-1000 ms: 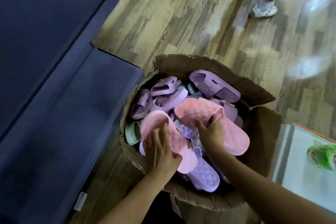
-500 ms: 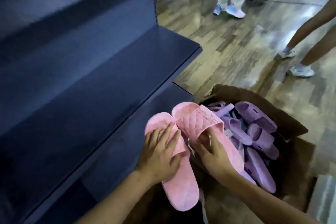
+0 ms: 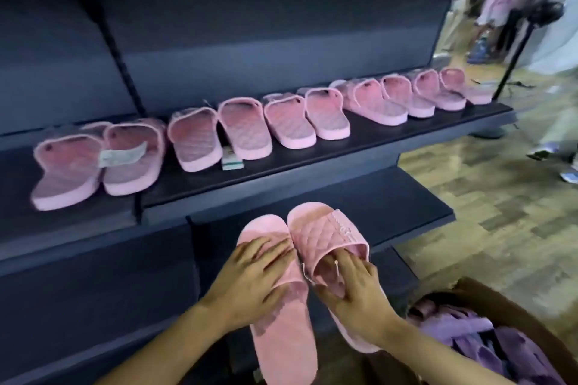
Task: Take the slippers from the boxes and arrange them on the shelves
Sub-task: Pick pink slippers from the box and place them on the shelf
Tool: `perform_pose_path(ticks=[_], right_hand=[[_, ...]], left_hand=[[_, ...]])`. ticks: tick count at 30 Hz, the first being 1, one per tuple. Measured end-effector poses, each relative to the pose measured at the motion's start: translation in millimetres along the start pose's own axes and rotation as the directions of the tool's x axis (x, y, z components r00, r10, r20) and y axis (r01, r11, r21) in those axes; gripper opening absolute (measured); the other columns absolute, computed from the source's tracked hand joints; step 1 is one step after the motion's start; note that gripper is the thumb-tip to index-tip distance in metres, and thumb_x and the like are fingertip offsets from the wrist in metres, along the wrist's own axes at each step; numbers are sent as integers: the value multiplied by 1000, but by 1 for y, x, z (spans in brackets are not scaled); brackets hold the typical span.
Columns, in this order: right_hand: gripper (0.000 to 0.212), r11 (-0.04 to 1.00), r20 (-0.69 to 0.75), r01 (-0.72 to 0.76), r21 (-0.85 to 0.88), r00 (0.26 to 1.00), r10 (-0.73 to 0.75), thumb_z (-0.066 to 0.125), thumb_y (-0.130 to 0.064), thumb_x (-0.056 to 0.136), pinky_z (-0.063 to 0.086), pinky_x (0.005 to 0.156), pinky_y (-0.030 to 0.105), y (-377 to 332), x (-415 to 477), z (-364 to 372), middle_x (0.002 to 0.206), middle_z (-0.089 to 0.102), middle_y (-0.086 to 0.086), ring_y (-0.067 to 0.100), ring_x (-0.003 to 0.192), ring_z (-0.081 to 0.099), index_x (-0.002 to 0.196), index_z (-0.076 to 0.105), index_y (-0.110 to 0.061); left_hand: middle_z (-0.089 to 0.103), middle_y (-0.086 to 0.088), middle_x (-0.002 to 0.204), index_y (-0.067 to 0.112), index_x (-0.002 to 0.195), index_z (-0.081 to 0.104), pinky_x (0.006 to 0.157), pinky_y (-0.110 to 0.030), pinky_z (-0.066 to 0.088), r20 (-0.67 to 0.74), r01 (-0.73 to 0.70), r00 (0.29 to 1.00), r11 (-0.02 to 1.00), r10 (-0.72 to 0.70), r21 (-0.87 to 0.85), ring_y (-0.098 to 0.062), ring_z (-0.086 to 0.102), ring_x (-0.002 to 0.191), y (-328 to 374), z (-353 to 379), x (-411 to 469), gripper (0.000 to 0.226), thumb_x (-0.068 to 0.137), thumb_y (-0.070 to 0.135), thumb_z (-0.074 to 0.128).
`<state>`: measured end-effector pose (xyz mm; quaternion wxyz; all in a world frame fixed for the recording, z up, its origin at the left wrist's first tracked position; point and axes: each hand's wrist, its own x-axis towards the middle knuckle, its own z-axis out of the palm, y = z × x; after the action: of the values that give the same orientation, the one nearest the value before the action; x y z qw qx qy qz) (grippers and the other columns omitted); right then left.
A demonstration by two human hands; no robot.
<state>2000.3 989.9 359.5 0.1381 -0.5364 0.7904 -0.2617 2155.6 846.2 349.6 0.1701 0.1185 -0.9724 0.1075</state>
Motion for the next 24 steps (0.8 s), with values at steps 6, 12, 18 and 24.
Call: perform_pose_path(ticks=[6, 12, 18, 24], right_hand=[[62, 955, 102, 297, -15, 951, -294, 35, -54, 69, 30, 91, 28, -59, 2, -16, 129, 55, -3, 25, 119, 51, 125, 47, -30], [48, 899, 140, 413, 144, 891, -432, 56, -32, 82, 40, 76, 15, -145, 9, -11, 111, 64, 5, 21, 96, 58, 123, 55, -8], [28, 869, 220, 404, 286, 855, -470, 57, -17, 87, 45, 81, 29, -261, 37, 25, 99, 62, 3, 23, 92, 58, 115, 54, -14], [21, 835, 225, 428, 347, 826, -517, 56, -16, 86, 47, 89, 28, -355, 82, 81, 107, 65, -3, 15, 99, 60, 106, 57, -9]], left_hand=[[65, 7, 119, 24, 115, 65, 92, -29, 42, -19, 170, 985, 981, -169, 95, -12, 51, 109, -16, -69, -52, 52, 79, 54, 43], [66, 11, 115, 28, 113, 67, 79, -31, 56, -34, 404, 914, 899, -404, 168, -13, 66, 99, -42, -147, -122, 49, 77, 50, 42], [60, 2, 127, 28, 127, 51, 93, -41, 50, -1, 520, 851, 841, -526, 147, -20, 58, 116, -112, -203, -204, 49, 99, 48, 16], [60, 6, 128, 28, 126, 56, 97, -43, 46, -73, 678, 735, 728, -674, 102, -23, 58, 113, -207, -217, -254, 60, 96, 55, 12]])
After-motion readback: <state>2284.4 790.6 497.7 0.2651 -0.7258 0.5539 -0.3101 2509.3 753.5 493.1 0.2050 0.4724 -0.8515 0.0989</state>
